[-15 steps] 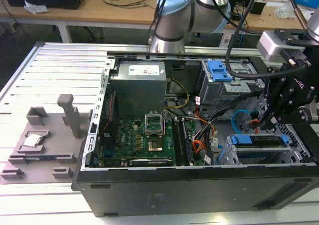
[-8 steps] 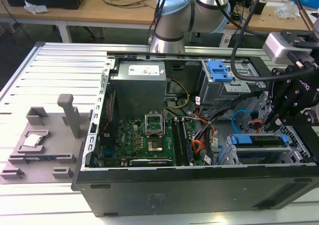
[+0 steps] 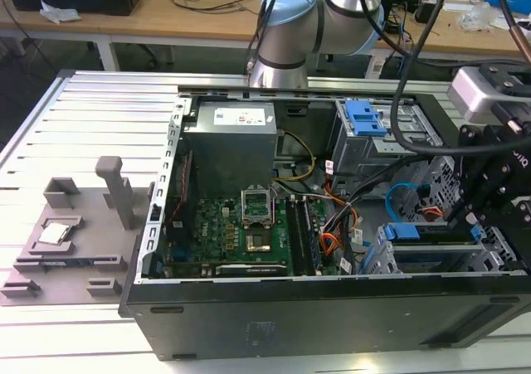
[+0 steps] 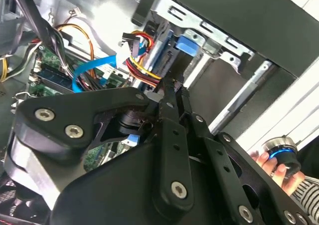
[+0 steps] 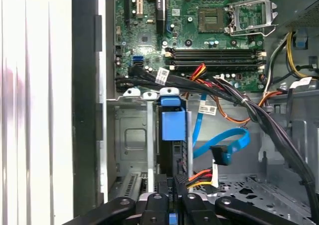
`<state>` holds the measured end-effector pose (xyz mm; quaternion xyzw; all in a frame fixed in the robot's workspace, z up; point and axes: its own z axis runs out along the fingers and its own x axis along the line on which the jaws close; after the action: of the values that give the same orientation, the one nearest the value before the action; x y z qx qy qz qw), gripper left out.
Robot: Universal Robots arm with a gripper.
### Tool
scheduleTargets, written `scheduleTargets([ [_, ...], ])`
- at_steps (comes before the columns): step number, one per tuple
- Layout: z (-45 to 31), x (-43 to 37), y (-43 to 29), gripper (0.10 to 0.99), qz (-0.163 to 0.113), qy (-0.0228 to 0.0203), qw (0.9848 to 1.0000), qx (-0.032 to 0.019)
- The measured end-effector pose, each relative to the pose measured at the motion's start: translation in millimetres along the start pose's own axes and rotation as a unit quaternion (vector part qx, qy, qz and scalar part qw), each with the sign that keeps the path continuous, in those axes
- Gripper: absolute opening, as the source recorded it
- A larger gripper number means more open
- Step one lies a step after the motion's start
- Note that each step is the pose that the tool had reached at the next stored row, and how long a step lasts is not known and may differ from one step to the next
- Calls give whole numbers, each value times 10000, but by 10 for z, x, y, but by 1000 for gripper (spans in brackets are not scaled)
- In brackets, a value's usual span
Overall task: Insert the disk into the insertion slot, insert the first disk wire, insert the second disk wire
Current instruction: 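Insert the first disk wire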
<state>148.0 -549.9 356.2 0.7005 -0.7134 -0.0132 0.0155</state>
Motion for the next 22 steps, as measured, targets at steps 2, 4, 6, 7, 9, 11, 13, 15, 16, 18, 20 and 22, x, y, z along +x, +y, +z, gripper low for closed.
scheduleTargets([
  [2,4,44,-1,165,0,0,10000,0],
  [4,13,70,-2,165,0,0,10000,0],
  [6,29,75,-3,165,0,0,10000,0],
  [7,40,76,-3,165,0,0,10000,0],
  [9,63,76,-4,165,0,0,10000,0],
  [11,80,76,-5,165,0,0,10000,0],
  [13,92,76,-5,165,0,0,10000,0],
  [15,104,73,-6,165,0,0,10000,0],
  [16,105,65,-6,165,1,-1,10000,0],
  [18,103,32,-6,165,1,1,10000,0],
  [20,103,-70,-7,165,0,0,10000,0],
  [22,103,-154,-13,165,0,0,10000,0],
])
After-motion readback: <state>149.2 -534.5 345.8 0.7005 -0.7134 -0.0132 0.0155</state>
